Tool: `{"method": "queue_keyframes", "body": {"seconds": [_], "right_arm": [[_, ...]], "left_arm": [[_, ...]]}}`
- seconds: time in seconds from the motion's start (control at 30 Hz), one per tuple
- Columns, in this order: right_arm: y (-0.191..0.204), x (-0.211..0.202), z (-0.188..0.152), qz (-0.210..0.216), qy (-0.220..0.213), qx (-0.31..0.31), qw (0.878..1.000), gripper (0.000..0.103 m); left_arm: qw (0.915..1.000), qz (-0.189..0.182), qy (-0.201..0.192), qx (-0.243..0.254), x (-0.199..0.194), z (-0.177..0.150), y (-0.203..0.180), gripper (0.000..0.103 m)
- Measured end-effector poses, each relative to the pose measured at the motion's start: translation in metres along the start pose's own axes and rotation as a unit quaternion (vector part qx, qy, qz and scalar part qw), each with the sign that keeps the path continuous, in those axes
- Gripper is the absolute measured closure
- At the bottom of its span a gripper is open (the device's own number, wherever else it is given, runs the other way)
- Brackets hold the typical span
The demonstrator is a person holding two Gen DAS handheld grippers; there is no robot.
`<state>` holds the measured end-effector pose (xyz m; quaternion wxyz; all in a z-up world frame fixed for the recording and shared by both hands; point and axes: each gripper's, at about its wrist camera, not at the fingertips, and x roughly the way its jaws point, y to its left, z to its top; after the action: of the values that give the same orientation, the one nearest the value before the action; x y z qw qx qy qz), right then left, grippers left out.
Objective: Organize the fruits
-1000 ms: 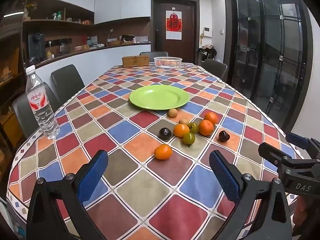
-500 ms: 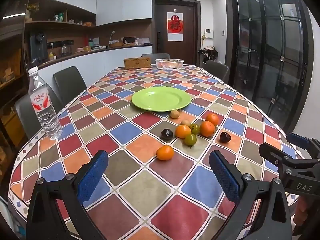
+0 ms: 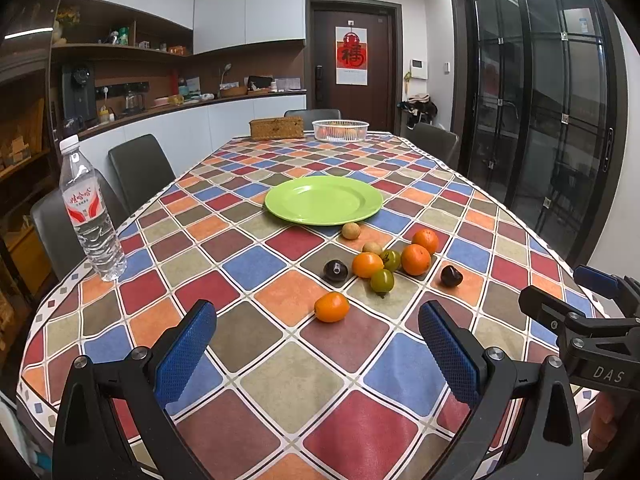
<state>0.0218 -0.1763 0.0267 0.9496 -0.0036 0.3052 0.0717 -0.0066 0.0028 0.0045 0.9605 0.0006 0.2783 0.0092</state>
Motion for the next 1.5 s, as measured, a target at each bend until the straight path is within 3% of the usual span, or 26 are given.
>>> {"method": "queue_keyframes", "body": {"seconds": [1.5], "right_arm": [[0.0015,-0.0024,0.0022,0.0,-0.006,-0.002,1.0,0.0]], "left_arm": [[0.9999,0.004,-0.012,0.003,-0.0058,0.0085,0.0037,0.0]]}}
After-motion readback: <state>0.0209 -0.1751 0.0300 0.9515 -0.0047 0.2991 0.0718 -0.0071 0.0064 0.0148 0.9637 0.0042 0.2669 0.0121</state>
